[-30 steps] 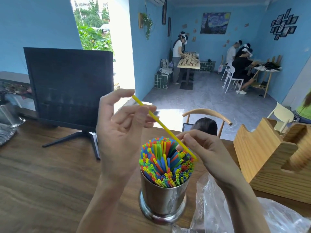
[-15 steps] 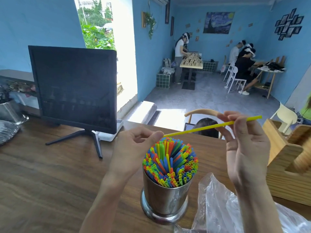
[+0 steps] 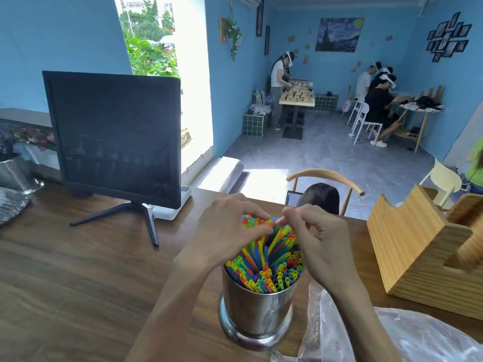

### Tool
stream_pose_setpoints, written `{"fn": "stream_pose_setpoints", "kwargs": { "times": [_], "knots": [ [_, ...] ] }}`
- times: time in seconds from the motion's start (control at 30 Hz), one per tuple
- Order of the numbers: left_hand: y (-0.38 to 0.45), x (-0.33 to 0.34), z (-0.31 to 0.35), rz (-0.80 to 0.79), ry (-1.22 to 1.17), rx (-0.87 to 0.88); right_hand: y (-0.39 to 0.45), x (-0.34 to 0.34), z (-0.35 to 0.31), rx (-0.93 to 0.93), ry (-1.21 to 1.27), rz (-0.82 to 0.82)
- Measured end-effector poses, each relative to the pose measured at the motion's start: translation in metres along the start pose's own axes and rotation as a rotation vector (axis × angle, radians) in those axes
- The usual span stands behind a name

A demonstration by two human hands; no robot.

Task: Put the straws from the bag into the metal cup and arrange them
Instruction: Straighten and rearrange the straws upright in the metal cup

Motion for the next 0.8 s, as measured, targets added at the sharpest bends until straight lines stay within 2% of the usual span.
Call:
{"fn": "stream_pose_setpoints", "kwargs": {
  "times": [0.1,0.27,0.6,0.8],
  "knots": [
    [0.003,0.000,0.005,-0.039,0.139,0.050,0.000,-0.001,0.006,0.073,0.104,0.068],
    [0.005,0.001,0.009,-0.044,0.184,0.079,0.000,-0.002,0.008,0.099,0.189,0.132],
    [0.003,0.001,0.013,-0.011,0.164,0.156,0.000,-0.001,0.011,0.130,0.214,0.132],
    [-0.003,-0.001,0.014,0.076,0.088,0.239,0.000,0.002,0.010,0.137,0.178,0.068]
  ]
}}
Point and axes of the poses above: each hand's wrist, its own y-axis towards the middle knuckle, its own x-axis out of the palm, z = x × y, the point moved 3 cm from there along y, towards the middle knuckle, and after that the axes turned 3 degrees about -x, right-handed, at the moved point
